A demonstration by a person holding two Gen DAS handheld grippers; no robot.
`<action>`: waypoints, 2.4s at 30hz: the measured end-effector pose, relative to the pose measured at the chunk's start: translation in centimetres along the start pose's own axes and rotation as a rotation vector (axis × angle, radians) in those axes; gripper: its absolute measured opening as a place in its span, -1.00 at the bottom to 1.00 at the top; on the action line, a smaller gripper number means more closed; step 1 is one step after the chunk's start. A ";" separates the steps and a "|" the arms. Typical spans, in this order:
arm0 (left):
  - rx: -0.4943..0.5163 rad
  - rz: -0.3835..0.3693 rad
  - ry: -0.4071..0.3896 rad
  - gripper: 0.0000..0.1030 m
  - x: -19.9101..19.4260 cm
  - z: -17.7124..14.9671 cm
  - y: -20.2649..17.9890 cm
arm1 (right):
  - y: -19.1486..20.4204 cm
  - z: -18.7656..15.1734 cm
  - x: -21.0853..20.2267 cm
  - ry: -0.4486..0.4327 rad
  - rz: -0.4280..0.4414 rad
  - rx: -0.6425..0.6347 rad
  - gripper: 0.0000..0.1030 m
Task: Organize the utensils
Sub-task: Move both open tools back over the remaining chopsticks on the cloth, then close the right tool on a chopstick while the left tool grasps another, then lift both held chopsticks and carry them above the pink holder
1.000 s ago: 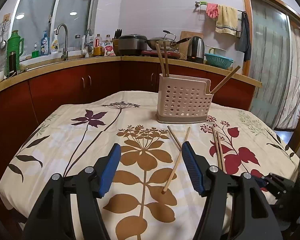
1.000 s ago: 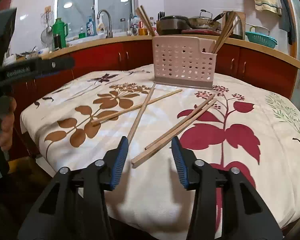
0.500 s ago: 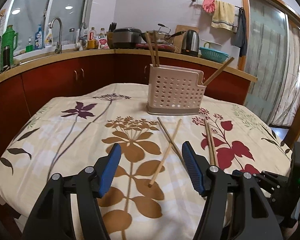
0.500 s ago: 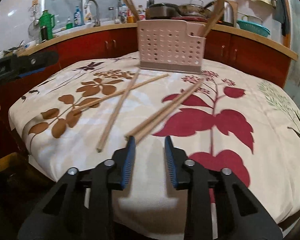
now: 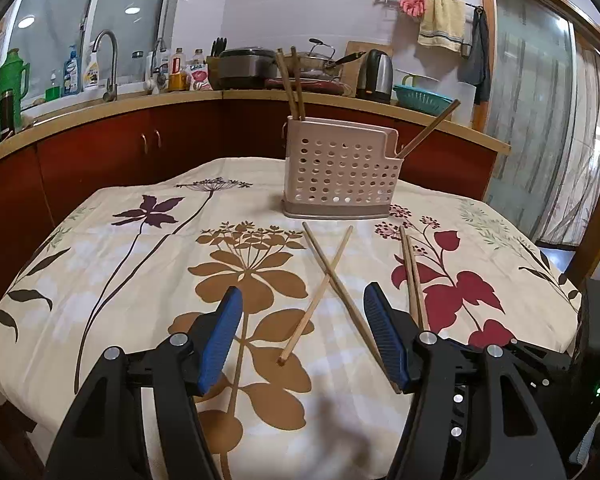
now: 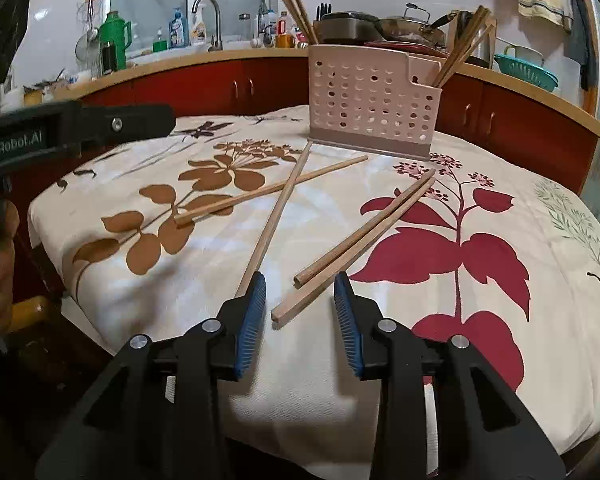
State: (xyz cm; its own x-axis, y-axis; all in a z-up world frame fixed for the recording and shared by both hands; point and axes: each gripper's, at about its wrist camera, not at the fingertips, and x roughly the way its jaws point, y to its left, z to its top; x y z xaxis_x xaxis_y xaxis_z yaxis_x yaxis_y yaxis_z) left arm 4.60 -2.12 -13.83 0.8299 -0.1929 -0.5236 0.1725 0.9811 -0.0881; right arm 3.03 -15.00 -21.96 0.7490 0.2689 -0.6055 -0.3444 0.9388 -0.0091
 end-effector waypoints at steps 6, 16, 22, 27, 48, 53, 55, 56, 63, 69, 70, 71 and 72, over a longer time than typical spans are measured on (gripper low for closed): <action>-0.002 -0.004 0.006 0.20 0.2 -0.2 0.0 | -1.6 -0.3 0.2 0.033 -0.041 0.058 -0.41; 0.019 -0.006 0.027 0.20 0.4 -0.5 -1.1 | -5.4 -0.9 -0.6 0.045 -0.099 0.148 -0.80; 0.047 -0.035 0.083 0.20 1.2 -1.7 -3.7 | -8.5 -1.6 -1.5 0.029 -0.151 0.208 -0.87; 0.102 -0.060 0.156 0.05 3.0 -3.5 -6.2 | -10.8 -2.3 -2.1 0.018 -0.165 0.255 -0.87; 0.152 -0.047 0.221 -0.87 4.2 -5.4 -5.7 | -9.8 -2.2 -2.5 0.008 -0.149 0.211 -0.87; 0.136 -0.032 0.202 -0.87 3.7 -5.1 -4.7 | -9.4 -1.9 -3.1 -0.003 -0.154 0.193 -0.87; 0.141 -0.026 0.178 -0.87 3.2 -4.7 -4.5 | -9.4 -1.7 -3.4 -0.013 -0.155 0.193 -0.87; 0.144 -0.023 0.168 -0.87 2.9 -4.5 -4.5 | -9.4 -1.5 -3.7 -0.021 -0.156 0.193 -0.87; 0.155 -0.019 0.074 -0.87 1.0 -2.5 -4.2 | -9.3 -0.1 -5.9 -0.091 -0.171 0.174 -0.87; 0.151 -0.017 0.006 -0.87 -0.6 -0.7 -3.9 | -9.5 1.2 -7.6 -0.143 -0.170 0.171 -0.87; 0.149 -0.015 -0.006 -0.88 -0.8 -0.4 -3.8 | -9.5 1.4 -7.8 -0.151 -0.169 0.172 -0.87; 0.148 -0.014 -0.016 -0.88 -1.1 -0.2 -3.7 | -9.5 1.6 -8.1 -0.159 -0.169 0.170 -0.87; 0.147 -0.013 -0.028 -0.88 -1.4 0.1 -3.7 | -9.5 1.8 -8.3 -0.167 -0.169 0.168 -0.87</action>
State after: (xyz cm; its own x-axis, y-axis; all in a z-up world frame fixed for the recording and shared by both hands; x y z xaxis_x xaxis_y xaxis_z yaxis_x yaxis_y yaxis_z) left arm 2.90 -5.46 -12.66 0.8413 -0.2083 -0.4987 0.2579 0.9657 0.0316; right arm 1.10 -25.77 -15.38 0.8753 0.1243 -0.4673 -0.1187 0.9921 0.0415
